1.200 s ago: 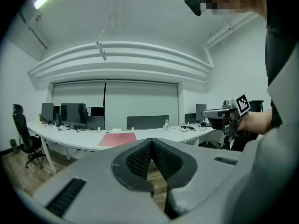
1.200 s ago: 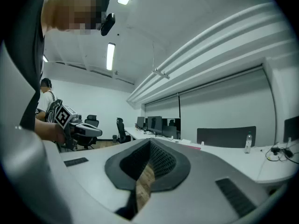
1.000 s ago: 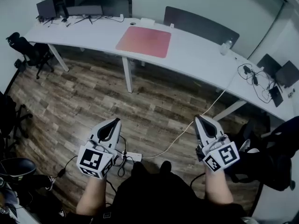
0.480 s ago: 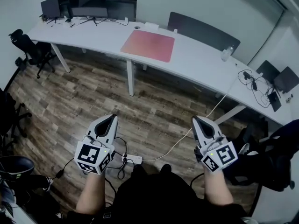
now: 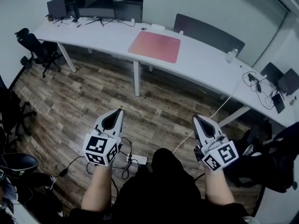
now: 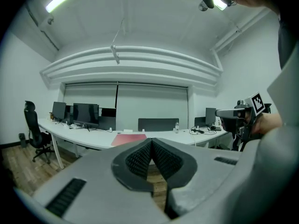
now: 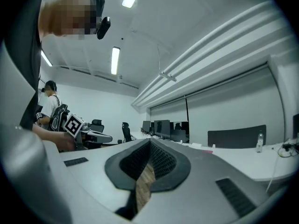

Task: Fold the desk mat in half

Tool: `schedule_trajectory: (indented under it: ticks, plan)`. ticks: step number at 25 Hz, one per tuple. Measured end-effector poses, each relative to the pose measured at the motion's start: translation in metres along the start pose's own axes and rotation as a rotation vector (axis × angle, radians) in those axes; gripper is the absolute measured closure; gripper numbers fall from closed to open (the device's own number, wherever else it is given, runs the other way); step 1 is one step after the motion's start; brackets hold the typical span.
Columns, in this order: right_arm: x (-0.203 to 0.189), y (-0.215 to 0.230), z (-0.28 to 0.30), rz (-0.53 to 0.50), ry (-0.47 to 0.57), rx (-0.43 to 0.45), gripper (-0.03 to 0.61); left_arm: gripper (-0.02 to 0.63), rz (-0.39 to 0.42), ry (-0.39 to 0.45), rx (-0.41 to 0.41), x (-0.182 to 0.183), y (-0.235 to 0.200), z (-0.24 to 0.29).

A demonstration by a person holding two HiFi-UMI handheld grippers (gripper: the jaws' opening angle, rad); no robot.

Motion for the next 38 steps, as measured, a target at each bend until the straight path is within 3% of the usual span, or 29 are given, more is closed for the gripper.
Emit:
schedule_trajectory:
  ticks: [8, 24, 31, 38]
  plan:
    - [-0.023, -0.007, 0.028, 0.042, -0.037, 0.019, 0.541, 0.609, 0.043, -0.048, -0.011, -0.015, -0.004, 0.008]
    - [-0.055, 0.014, 0.1, 0.099, -0.083, 0.081, 0.549, 0.609, 0.004, -0.066, 0.043, -0.036, -0.048, 0.031]
    - [-0.072, 0.069, 0.135, 0.135, -0.088, 0.078, 0.549, 0.609, -0.016, -0.103, 0.06, -0.049, -0.07, 0.085]
    - [-0.085, 0.137, 0.205, 0.15, -0.084, 0.105, 0.552, 0.609, -0.012, -0.12, 0.087, -0.047, -0.102, 0.163]
Point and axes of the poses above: the fingertips, and each gripper's own axes: z forward along the fingers, y to its right, x out of its top, the point moved 7 cm from there along -z, backward along the fingers, and after that the axes turned 10 degrees about y, right-handed, at the moved point
